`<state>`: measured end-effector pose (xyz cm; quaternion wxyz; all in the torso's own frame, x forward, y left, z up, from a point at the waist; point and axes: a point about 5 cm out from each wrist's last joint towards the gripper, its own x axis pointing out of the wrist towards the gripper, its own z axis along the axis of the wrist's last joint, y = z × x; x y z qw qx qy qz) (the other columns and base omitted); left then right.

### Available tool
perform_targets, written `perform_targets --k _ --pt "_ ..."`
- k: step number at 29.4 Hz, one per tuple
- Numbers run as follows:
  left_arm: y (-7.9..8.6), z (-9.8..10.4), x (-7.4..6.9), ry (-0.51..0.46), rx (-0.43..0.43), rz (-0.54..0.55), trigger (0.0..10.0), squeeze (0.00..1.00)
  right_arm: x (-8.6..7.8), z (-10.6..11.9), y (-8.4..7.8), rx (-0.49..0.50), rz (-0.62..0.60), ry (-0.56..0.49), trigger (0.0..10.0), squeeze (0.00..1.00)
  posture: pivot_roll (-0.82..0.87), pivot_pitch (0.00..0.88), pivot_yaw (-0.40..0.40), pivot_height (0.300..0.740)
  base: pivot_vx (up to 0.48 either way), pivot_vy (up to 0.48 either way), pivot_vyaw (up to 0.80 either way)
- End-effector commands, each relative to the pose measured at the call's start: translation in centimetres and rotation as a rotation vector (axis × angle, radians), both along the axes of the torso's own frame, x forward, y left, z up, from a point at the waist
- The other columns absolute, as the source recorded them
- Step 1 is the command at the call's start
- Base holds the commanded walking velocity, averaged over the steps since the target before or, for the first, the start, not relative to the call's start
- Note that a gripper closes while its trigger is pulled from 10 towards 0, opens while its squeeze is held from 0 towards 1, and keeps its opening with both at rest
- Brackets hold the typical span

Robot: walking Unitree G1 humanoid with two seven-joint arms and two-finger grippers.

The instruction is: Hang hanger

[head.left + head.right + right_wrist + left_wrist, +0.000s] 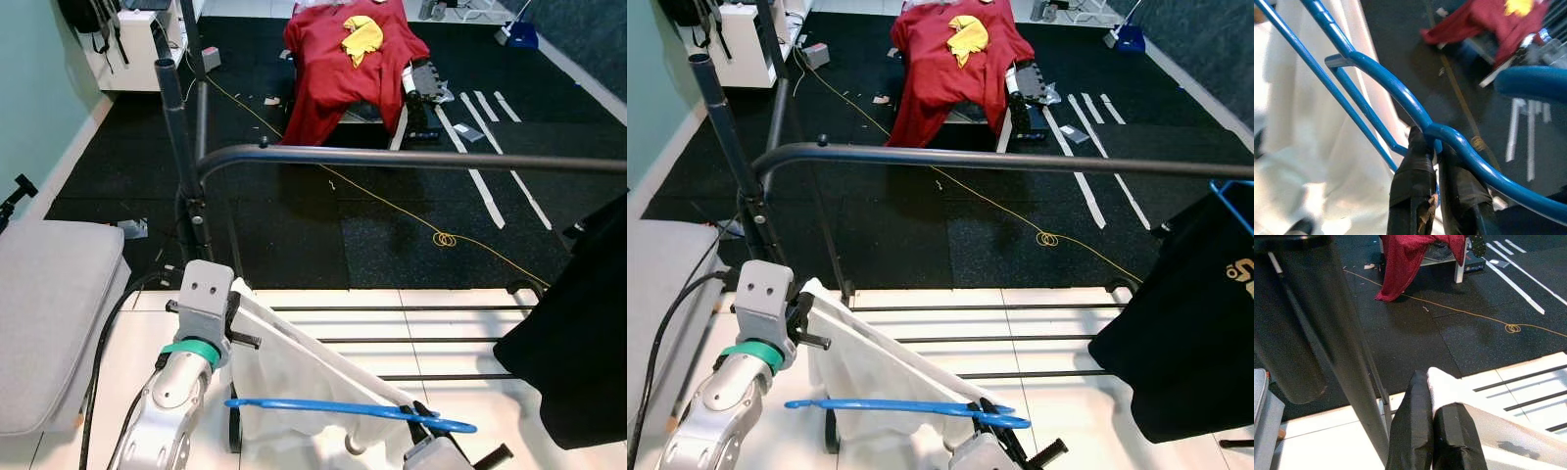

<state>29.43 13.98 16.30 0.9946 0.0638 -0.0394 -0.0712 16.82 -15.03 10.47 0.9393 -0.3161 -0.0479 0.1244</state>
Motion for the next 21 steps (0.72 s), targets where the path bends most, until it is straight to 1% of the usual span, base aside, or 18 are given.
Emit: perform_targets --k 1,2,3,4,5,6,7,8,9,10,11,12,13,14,15,16,20,21 --pt "0.4 -0.3 -0.1 0.015 0.006 0.001 10.0 0.00 1.3 2.3 -0.5 -0.017 -0.038 -0.132 10.0 0.00 -0.27 0.221 0.062 0.740 0.000 0.000 0.00" --pt "0.3 -0.5 -0.2 0.030 0.008 -0.013 10.0 0.00 2.5 4.6 0.0 0.002 -0.031 -0.245 10.0 0.00 -0.26 0.216 0.068 0.740 0.000 0.000 0.00" --pt "0.3 -0.5 -0.2 0.030 0.008 -0.013 10.0 0.00 2.5 4.6 0.0 0.002 -0.031 -0.245 10.0 0.00 -0.26 0.216 0.068 0.740 0.000 0.000 0.00" --pt "0.3 -0.7 -0.3 0.040 0.010 -0.022 10.0 0.00 3.0 6.0 0.3 0.015 -0.025 -0.313 10.0 0.00 -0.26 0.216 0.068 0.740 0.000 0.000 0.00" --pt "0.3 -0.7 -0.3 0.040 0.010 -0.022 10.0 0.00 3.0 6.0 0.3 0.015 -0.025 -0.313 10.0 0.00 -0.26 0.216 0.068 0.740 0.000 0.000 0.00" --pt "0.4 -0.9 -0.3 0.061 -0.013 -0.023 10.0 0.00 3.6 7.4 0.7 0.021 -0.012 -0.377 10.0 0.00 -0.26 0.214 0.070 0.740 0.000 0.000 0.00" --pt "0.5 -0.9 -0.4 0.100 -0.087 -0.030 10.0 0.00 4.0 8.3 1.2 0.026 0.011 -0.422 10.0 0.00 -0.25 0.211 0.071 0.740 0.000 0.000 0.00" --pt "0.5 -0.9 -0.4 0.100 -0.087 -0.030 10.0 0.00 4.0 8.3 1.2 0.026 0.011 -0.422 10.0 0.00 -0.25 0.211 0.071 0.740 0.000 0.000 0.00" --pt "0.5 -0.8 -0.3 0.138 -0.180 -0.048 10.0 0.00 4.4 8.8 1.6 0.025 0.038 -0.433 10.0 0.00 -0.25 0.210 0.070 0.740 0.000 0.000 0.00" --pt "0.5 -0.8 -0.3 0.138 -0.180 -0.048 10.0 0.00 4.4 8.8 1.6 0.025 0.038 -0.433 10.0 0.00 -0.25 0.210 0.070 0.740 0.000 0.000 0.00" --pt "0.4 -0.4 -0.4 0.162 -0.276 -0.096 10.0 0.00 4.7 8.8 2.1 0.021 0.071 -0.435 10.0 0.00 -0.25 0.208 0.070 0.740 0.000 0.000 0.00" --pt "0.4 -0.4 -0.4 0.162 -0.276 -0.096 10.0 0.00 4.7 8.8 2.1 0.021 0.071 -0.435 10.0 0.00 -0.25 0.208 0.070 0.740 0.000 0.000 0.00" --pt "0.2 0.2 -0.5 0.170 -0.331 -0.152 10.0 0.00 5.1 8.5 2.6 0.019 0.110 -0.419 10.0 0.00 -0.24 0.208 0.072 0.740 0.000 0.000 0.00" --pt "0.2 0.2 -0.5 0.170 -0.331 -0.152 10.0 0.00 5.1 8.5 2.6 0.019 0.110 -0.419 10.0 0.00 -0.24 0.208 0.072 0.740 0.000 0.000 0.00" --pt "-0.2 0.6 -0.7 0.161 -0.326 -0.199 10.0 0.00 5.4 8.2 3.2 0.023 0.145 -0.413 10.0 0.00 -0.24 0.206 0.072 0.740 0.000 0.000 0.00" --pt "-0.6 0.7 -0.9 0.150 -0.287 -0.233 10.0 0.00 5.8 8.2 3.9 0.065 0.183 -0.391 10.0 0.00 -0.23 0.206 0.073 0.740 0.000 0.000 0.00" --pt "-0.8 0.8 -1.0 0.142 -0.254 -0.250 10.0 0.00 6.0 8.3 4.4 0.095 0.207 -0.378 10.0 0.00 -0.23 0.206 0.073 0.740 0.000 0.000 0.00" --pt "-1.3 0.6 -1.2 0.131 -0.211 -0.257 10.0 0.00 6.5 8.5 5.1 0.170 0.215 -0.344 10.0 0.00 -0.24 0.207 0.073 0.740 0.000 0.000 0.00"
